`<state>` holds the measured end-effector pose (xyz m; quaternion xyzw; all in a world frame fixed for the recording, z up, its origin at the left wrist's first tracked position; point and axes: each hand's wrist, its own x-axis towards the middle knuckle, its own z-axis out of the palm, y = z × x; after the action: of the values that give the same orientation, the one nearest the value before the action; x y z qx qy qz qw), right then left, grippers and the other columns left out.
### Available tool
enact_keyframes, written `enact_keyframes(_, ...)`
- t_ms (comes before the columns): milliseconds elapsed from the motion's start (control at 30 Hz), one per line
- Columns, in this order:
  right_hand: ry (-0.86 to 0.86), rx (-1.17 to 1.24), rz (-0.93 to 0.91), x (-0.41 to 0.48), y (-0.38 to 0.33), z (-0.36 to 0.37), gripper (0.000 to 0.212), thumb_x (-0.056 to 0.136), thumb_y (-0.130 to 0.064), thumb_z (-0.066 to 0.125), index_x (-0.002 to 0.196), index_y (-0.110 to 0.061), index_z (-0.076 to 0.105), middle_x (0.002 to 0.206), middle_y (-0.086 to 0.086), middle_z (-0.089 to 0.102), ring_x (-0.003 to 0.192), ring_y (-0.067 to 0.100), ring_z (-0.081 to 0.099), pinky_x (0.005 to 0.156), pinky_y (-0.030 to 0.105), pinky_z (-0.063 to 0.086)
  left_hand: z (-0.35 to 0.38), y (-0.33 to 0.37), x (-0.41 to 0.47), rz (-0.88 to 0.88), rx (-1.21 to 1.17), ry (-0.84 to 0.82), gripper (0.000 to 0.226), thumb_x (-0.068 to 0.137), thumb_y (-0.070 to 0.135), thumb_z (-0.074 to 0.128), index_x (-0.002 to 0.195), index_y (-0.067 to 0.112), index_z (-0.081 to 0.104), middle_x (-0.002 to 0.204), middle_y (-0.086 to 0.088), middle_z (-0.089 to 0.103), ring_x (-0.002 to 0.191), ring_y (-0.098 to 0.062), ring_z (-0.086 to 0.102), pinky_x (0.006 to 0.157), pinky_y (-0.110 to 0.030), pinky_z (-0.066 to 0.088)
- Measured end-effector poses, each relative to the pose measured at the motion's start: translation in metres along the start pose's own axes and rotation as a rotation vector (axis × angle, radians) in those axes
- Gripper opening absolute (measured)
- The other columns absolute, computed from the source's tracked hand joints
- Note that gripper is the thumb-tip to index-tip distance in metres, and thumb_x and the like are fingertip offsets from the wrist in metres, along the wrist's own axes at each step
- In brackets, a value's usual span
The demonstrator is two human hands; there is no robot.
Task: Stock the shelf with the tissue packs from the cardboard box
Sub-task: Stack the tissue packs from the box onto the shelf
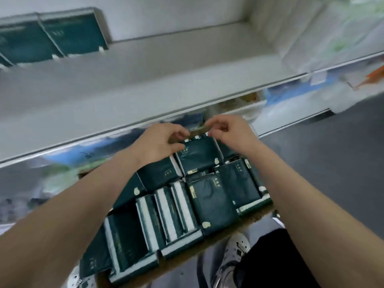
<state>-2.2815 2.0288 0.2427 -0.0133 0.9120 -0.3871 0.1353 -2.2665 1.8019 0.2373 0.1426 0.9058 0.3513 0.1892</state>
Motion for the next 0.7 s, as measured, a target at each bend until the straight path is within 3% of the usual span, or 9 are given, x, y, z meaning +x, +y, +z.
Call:
enact_keyframes(133, 0.000, -0.044, -0.129, 0.015, 0.012, 0.003, 0.024, 0.088, -0.015, 0.069, 0.103, -0.034, 0.071, 0.081, -0.017, 0.073, 0.078, -0.007, 0.064, 0.079, 0.021, 0.048, 0.010, -0.015, 0.009, 0.002, 0.046, 0.007, 0.032, 0.085, 0.030, 0.072, 0.116, 0.029, 0.064, 0.106, 0.012, 0.068, 0.100, -0.004, 0.063, 0.092, -0.018, 0.044)
enact_keyframes(333, 0.011, -0.115, -0.308, 0.001, 0.016, 0.022, 0.023, 0.087, -0.015, 0.070, 0.103, -0.031, 0.072, 0.089, -0.010, 0.074, 0.089, 0.003, 0.068, 0.088, 0.023, 0.051, 0.022, -0.017, -0.009, 0.032, 0.190, 0.115, 0.033, 0.088, 0.038, 0.067, 0.119, 0.026, 0.065, 0.105, 0.011, 0.069, 0.101, -0.008, 0.063, 0.097, -0.026, 0.046)
enact_keyframes(533, 0.050, -0.132, -0.322, -0.043, 0.017, 0.014, 0.024, 0.085, -0.011, 0.069, 0.097, -0.031, 0.073, 0.091, -0.007, 0.074, 0.090, 0.006, 0.068, 0.095, 0.031, 0.053, 0.038, -0.003, -0.047, -0.050, 0.215, 0.170, 0.054, 0.084, 0.053, 0.066, 0.132, 0.030, 0.054, 0.131, 0.006, 0.060, 0.119, -0.015, 0.056, 0.106, -0.036, 0.042)
enact_keyframes(700, 0.093, -0.088, -0.309, -0.064, 0.014, 0.002, 0.026, 0.084, -0.008, 0.070, 0.098, -0.031, 0.073, 0.092, -0.007, 0.074, 0.092, 0.010, 0.069, 0.096, 0.034, 0.053, 0.046, 0.009, -0.062, -0.020, 0.213, 0.180, 0.058, 0.086, 0.049, 0.066, 0.138, 0.026, 0.050, 0.138, 0.003, 0.056, 0.123, -0.015, 0.054, 0.105, -0.030, 0.040)
